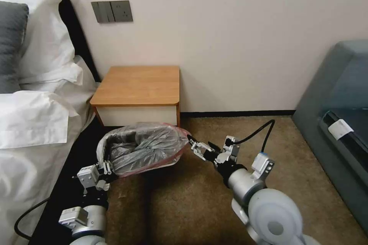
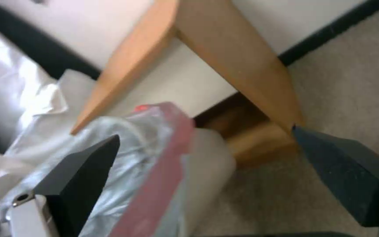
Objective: Pick up the garbage bag from the table and place it over the trash can.
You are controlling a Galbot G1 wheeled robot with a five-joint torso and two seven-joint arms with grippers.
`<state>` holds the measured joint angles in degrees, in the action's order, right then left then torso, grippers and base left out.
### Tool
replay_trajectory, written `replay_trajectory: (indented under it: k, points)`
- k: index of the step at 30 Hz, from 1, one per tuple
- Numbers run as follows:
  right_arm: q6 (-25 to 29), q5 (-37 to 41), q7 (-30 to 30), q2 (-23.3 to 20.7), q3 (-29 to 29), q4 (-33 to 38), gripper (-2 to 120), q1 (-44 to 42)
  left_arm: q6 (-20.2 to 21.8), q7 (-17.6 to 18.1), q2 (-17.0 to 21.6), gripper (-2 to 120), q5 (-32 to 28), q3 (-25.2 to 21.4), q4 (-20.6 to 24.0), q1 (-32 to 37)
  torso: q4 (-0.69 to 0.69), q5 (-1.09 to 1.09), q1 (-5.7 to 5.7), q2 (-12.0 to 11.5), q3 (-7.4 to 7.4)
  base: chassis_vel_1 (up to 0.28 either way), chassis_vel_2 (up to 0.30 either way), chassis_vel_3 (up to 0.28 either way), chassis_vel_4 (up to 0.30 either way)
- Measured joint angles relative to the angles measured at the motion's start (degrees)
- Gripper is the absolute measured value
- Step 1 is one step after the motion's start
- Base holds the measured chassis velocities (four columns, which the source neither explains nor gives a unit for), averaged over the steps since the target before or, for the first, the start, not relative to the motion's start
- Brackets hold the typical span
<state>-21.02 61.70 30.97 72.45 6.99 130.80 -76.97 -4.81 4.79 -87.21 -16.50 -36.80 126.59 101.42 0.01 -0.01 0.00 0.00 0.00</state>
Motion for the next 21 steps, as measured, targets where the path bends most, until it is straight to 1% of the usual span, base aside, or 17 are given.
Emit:
replay_trajectory:
  k: [1, 2, 3, 5, 6, 7, 8, 9, 10, 13, 14, 15, 16, 17, 18, 20, 21]
  points:
    - [0.35, -0.9, -0.63, 1.61, 0.08, -1.72, 100, -0.32, 0.0, -0.07, 0.05, 7, -0.03, -0.04, 0.01, 0.0, 0.0, 0.0, 0.0, 0.0, 0.0, 0.0, 0.0, 0.0, 0.0]
    - [0.35, -0.9, -0.63, 1.61, 0.08, -1.72, 100, -0.32, 0.0, -0.07, 0.05, 7, -0.03, -0.04, 0.01, 0.0, 0.0, 0.0, 0.0, 0.0, 0.0, 0.0, 0.0, 0.0, 0.0]
    - [0.52, -1.54, -0.94, 2.63, 0.01, -2.75, 99, -0.31, -0.01, -0.13, 0.07, 7, -0.03, -0.04, 0.01, 0.01, 0.0, 0.0, 0.0, 0.0, 0.0, 0.0, 0.0, 0.0, 0.0]
    - [0.6, -2.4, -1.39, 3.8, -0.68, -3.47, 93, 0.18, -0.02, -0.23, 0.07, 7, 0.19, 0.09, -0.05, 0.02, -0.01, 0.0, 0.0, 0.0, 0.0, 0.0, 0.0, 0.0, 0.0]
    - [0.6, -2.4, -1.39, 3.8, -0.68, -3.47, 93, 0.18, -0.02, -0.23, 0.07, 7, 0.19, 0.09, -0.05, 0.02, -0.01, 0.0, 0.0, 0.0, 0.0, 0.0, 0.0, 0.0, 0.0]
    - [0.6, -2.47, -1.42, 3.92, -0.8, -3.48, 90, 0.29, -0.02, -0.24, 0.06, 7, 0.21, 0.11, -0.08, 0.02, -0.01, 0.01, 0.0, 0.0, 0.0, 0.0, 0.0, 0.0, 0.0]
    - [0.57, -2.88, -1.61, 4.3, -1.25, -3.63, 83, 0.73, -0.04, -0.29, 0.0, 7, 0.27, 0.19, -0.26, 0.02, 0.0, 0.0, 0.0, 0.0, 0.0, 0.0, 0.0, 0.0, 0.0]
    - [0.55, -3.37, -1.78, 4.66, -1.65, -4.11, 79, 1.08, -0.09, -0.3, -0.07, 7, 0.34, 0.25, -0.36, 0.02, 0.0, 0.0, 0.0, 0.0, 0.0, 0.0, 0.0, 0.0, 0.0]
    - [0.55, -3.37, -1.78, 4.66, -1.65, -4.11, 79, 1.08, -0.09, -0.3, -0.07, 7, 0.34, 0.25, -0.36, 0.02, 0.0, 0.0, 0.0, 0.0, 0.0, 0.0, 0.0, 0.0, 0.0]
    - [0.58, -4.07, -1.92, 5.37, -1.99, -4.84, 74, 1.33, -0.13, -0.3, -0.19, 7, 0.38, 0.28, -0.39, -0.04, 0.0, 0.01, 0.0, 0.0, 0.0, 0.0, 0.0, 0.0, 0.0]
    - [0.75, -4.68, -2.09, 5.69, -2.23, -5.07, 66, 1.25, -0.13, -0.3, -0.24, 7, 0.37, 0.28, -0.39, -0.12, 0.0, 0.01, 0.0, 0.0, 0.0, 0.0, 0.0, 0.0, 0.0]
    - [0.75, -4.68, -2.09, 5.69, -2.23, -5.07, 66, 1.25, -0.13, -0.3, -0.24, 7, 0.37, 0.28, -0.39, -0.12, 0.0, 0.01, 0.0, 0.0, 0.0, 0.0, 0.0, 0.0, 0.0]
    - [0.82, -4.94, -2.17, 5.77, -2.35, -5.08, 63, 1.12, -0.13, -0.3, -0.24, 7, 0.34, 0.26, -0.37, -0.17, 0.0, 0.01, 0.0, 0.0, 0.01, 0.0, 0.0, 0.0, 0.0]
    - [0.91, -5.2, -2.26, 5.82, -2.47, -5.09, 56, 0.92, -0.13, -0.31, -0.24, 7, 0.3, 0.2, -0.31, -0.2, -0.01, 0.01, 0.0, 0.0, 0.0, 0.0, 0.0, 0.0, 0.0]
    - [0.91, -5.2, -2.26, 5.82, -2.47, -5.09, 56, 0.92, -0.13, -0.31, -0.24, 7, 0.3, 0.2, -0.31, -0.2, -0.01, 0.01, 0.0, 0.0, 0.0, 0.0, 0.0, 0.0, 0.0]
    - [1.05, -5.54, -2.45, 5.97, -2.56, -5.09, 45, 0.63, -0.15, -0.3, -0.32, 7, 0.21, 0.15, -0.16, -0.23, 0.0, 0.0, 0.0, 0.0, 0.01, 0.0, 0.0, 0.0, 0.0]
    - [1.05, -5.54, -2.45, 5.97, -2.56, -5.09, 45, 0.63, -0.15, -0.3, -0.32, 7, 0.21, 0.15, -0.16, -0.23, 0.0, 0.0, 0.0, 0.0, 0.01, 0.0, 0.0, 0.0, 0.0]
